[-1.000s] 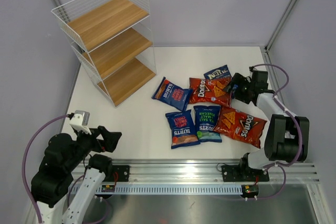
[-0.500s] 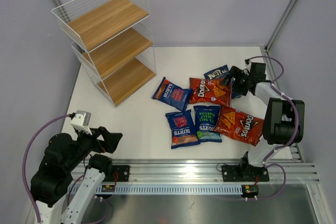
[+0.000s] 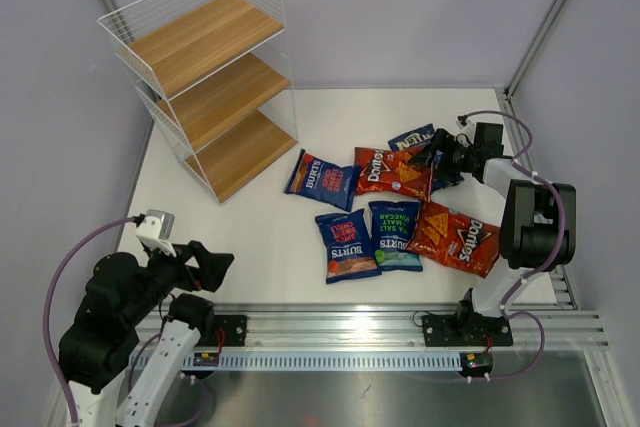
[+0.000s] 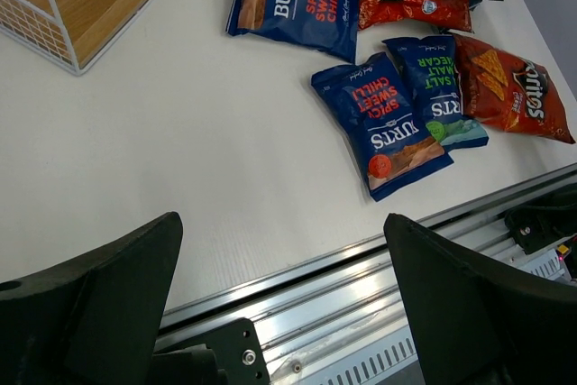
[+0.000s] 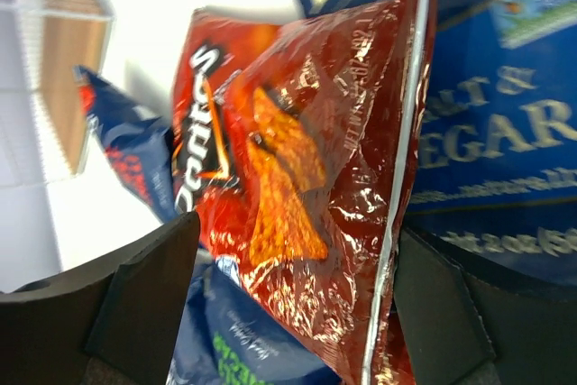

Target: Place and organize the chips bags onto the shelf

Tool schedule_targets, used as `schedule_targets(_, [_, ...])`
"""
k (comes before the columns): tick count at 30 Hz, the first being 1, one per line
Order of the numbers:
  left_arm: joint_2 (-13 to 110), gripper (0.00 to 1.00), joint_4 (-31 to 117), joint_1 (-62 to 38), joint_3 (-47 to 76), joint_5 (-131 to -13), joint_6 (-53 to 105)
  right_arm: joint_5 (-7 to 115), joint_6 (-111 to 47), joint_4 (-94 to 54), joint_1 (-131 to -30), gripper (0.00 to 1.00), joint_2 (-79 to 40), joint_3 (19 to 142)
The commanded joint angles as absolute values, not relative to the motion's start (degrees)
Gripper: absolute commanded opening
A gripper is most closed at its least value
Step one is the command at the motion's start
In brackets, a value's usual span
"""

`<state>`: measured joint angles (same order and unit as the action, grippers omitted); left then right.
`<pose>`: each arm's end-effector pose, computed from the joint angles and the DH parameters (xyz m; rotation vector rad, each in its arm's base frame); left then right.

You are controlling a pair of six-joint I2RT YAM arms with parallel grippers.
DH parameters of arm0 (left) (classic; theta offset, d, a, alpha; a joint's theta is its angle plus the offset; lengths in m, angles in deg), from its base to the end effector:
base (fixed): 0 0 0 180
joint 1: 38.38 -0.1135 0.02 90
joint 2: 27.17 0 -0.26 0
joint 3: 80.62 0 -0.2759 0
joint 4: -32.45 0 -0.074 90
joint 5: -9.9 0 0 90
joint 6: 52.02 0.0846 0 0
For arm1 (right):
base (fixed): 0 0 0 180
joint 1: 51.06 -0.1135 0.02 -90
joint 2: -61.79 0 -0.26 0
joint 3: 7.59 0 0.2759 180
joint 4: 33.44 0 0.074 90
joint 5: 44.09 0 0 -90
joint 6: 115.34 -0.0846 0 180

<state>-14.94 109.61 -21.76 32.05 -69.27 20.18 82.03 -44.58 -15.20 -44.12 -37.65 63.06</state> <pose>0.0619 -0.0351 0.3359 0.1066 1.9908 -0.5768 0.4045 0.0010 0.1330 0.2365 2.3378 0.8539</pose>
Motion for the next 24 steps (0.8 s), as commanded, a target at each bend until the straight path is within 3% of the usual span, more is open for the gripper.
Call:
schedule_targets(1, [-13.6,0.99,108.5,-21.4,30.3,-67.1,21.2,92.0,-44.8,-18.8,-43.9,0.88,-38.7,64.6])
schedule_targets(10, [-12.7,0.99,108.0,-21.4,30.4,-66.6,21.3,74.9,-46.1,-13.0,-43.9,0.85,-40.9,65.8])
schedule_targets(14, [-12.0,0.99,107.8,-21.4,29.9,-66.5,21.4,74.7,-45.7,-12.1,-44.7,0.80,-43.0,66.5])
schedule_targets(21, [-12.1,0.99,107.8,-21.4,29.8,-67.0,21.2,80.7,-45.7,-15.1,-46.1,0.57,-47.2,67.6])
schedule_targets(24, [-12.1,0.99,108.0,-21.4,29.8,-67.1,21.0,80.0,-46.5,-15.3,-46.2,0.42,-46.5,67.9])
